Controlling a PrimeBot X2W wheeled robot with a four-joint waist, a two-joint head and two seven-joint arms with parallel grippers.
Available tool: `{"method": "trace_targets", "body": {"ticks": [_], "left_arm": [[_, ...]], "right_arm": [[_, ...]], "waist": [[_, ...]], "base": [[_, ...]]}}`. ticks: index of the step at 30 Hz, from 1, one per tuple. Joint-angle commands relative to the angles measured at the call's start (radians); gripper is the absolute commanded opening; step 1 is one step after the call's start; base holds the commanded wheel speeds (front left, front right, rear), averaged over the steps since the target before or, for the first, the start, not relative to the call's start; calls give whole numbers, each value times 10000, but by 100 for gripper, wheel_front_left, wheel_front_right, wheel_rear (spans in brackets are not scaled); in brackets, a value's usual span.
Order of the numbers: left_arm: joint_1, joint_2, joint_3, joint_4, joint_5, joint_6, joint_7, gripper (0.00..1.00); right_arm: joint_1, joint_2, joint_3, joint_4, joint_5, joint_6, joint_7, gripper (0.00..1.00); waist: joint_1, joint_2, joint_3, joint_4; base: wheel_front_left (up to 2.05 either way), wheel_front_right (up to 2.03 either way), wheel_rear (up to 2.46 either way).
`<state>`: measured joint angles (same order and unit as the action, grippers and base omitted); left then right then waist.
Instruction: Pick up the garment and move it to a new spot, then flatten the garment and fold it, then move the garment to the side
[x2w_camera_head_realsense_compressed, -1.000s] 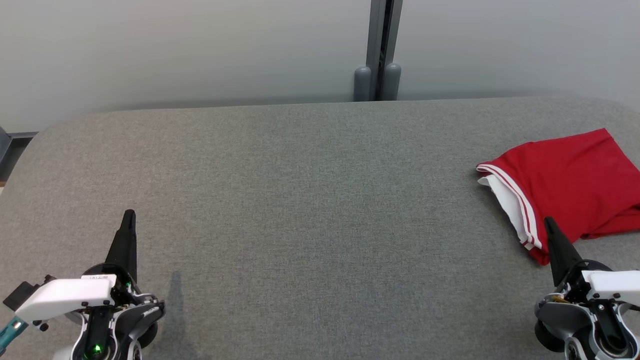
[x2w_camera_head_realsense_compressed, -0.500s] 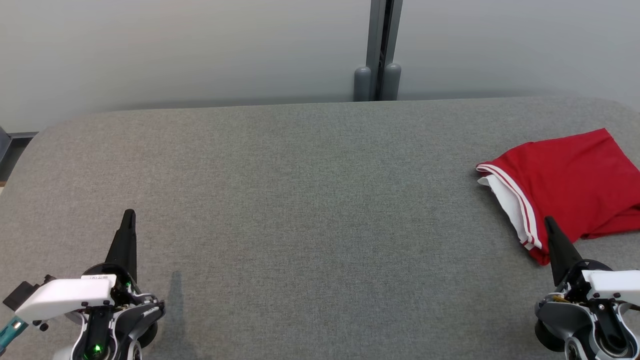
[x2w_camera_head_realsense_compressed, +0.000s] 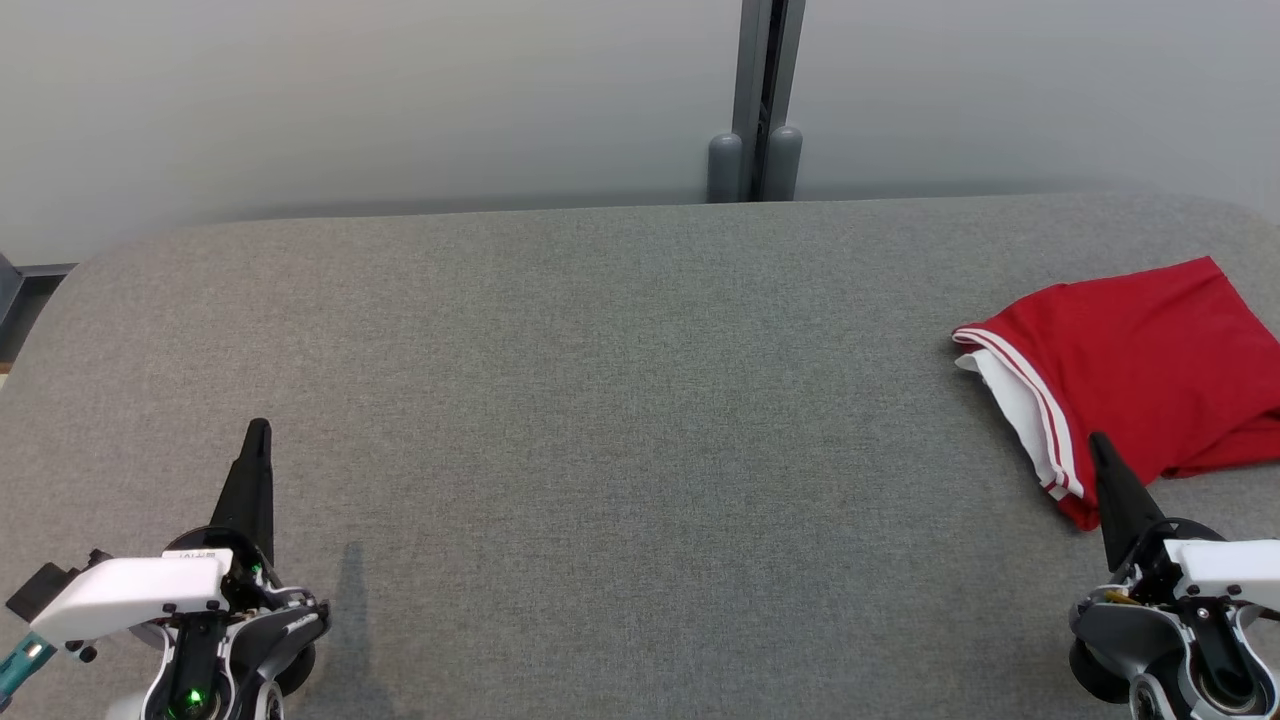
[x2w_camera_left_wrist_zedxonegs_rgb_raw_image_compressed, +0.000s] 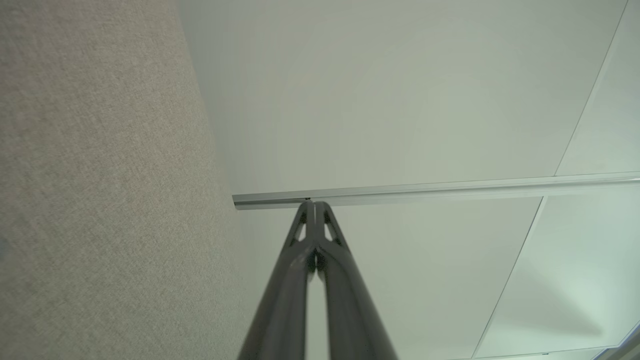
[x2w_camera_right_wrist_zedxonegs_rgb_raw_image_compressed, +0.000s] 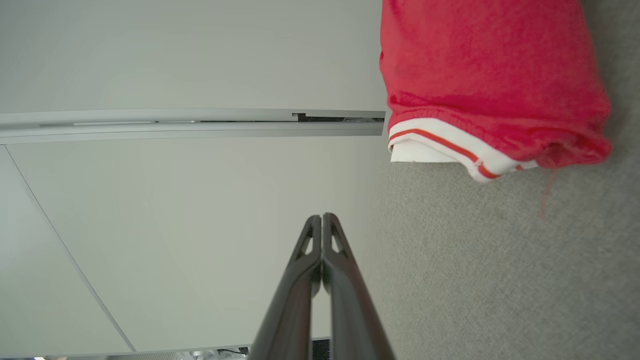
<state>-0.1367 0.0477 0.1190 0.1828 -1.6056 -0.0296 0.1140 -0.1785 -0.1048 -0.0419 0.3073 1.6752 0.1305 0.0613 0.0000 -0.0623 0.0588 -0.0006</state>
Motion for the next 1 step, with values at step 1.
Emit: {"method": "trace_targets", "body": {"ticks": [1], "left_arm": [[-150,49,43,-27,-38,-43,24,0]], "right_arm": [[13,-87,14,-19,30,4,-42,0]], "waist": [[0,0,0,0]], "base": [[0,0,0]]}}
